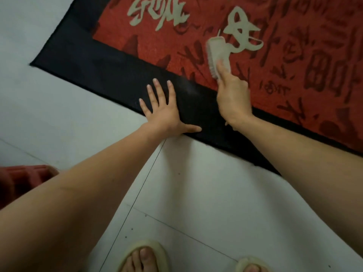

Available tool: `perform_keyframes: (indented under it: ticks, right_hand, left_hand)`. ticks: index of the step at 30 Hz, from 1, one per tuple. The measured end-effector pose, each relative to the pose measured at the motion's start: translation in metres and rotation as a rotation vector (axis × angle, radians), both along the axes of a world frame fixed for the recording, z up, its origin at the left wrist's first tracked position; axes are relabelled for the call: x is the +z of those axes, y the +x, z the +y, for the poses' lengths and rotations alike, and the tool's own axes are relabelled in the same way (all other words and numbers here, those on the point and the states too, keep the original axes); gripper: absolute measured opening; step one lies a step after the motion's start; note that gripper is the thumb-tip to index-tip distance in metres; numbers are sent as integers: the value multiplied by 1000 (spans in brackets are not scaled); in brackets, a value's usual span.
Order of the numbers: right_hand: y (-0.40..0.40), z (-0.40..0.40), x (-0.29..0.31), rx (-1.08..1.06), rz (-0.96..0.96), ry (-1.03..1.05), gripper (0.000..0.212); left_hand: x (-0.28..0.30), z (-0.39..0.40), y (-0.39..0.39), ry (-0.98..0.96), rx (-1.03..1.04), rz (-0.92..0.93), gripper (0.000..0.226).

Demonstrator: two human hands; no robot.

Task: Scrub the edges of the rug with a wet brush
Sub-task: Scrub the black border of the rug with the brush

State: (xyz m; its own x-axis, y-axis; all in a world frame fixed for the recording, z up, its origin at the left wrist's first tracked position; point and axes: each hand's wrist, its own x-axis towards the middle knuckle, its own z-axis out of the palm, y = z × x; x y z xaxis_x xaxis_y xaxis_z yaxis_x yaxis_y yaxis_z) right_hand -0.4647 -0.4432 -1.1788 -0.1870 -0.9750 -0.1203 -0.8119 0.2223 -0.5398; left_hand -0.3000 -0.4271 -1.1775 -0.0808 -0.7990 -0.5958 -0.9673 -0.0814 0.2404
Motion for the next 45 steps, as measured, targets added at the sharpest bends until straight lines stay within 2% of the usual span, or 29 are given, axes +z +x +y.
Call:
perform_keyframes:
  ticks: [5,9,10,13,14,18,20,22,23,25,28,30,33,39,41,43,45]
  right_hand:
    - [-26,47,-7,10,-49,-19,52]
    - [-14,43,-8,5,-44,19,53]
    - [-13,44,-8,5,-28,30,53]
    - [-15,45,-9,-5,30,33,52]
    - [-14,44,-9,-1,49,33,52]
    - [-12,41,4,41,-15,53,49]
    - [-12,54,16,133,4,72,48]
    - [-2,74,26,294,137,150,52]
    - [5,73,27,364,218,190,57]
    - [25,42,25,435,325,202,63]
    - [41,-12,13,436,168,124,55]
    - [23,5,8,479,141,121,55]
    - [-26,61,22,583,190,266,57]
    - [32,-25,14,710,169,148,47]
    - [-7,-8,12,715,204,132,47]
    - [-61,22,30,686,205,229,48]
    - [-63,20,34,683,236,215,47]
  left_hand:
    - [3,0,-3,0,-78,41,122]
    - [-3,6,6,-170,-313,126,85]
    - [-6,7,9,-205,-336,113,85]
    - [-10,3,16,-219,-182,36,120]
    - [-9,0,16,-209,-156,35,124]
    - [0,-4,9,-243,-373,25,109]
    - [-4,-4,11,-249,-248,-28,132]
    - [-7,-2,16,-174,-46,-63,155]
    - [-7,-1,16,-141,-10,-69,160]
    - [-6,-3,13,-85,-3,-79,162]
    - [0,-9,6,-13,14,-107,166]
    - [7,-14,2,56,29,-134,168]
    - [16,-20,-5,154,49,-162,169]
    - [17,-17,-5,175,104,-173,170]
    - [17,-16,-6,171,90,-171,171]
    - [19,-17,-9,181,83,-160,172]
    - [22,-16,-12,183,101,-166,172]
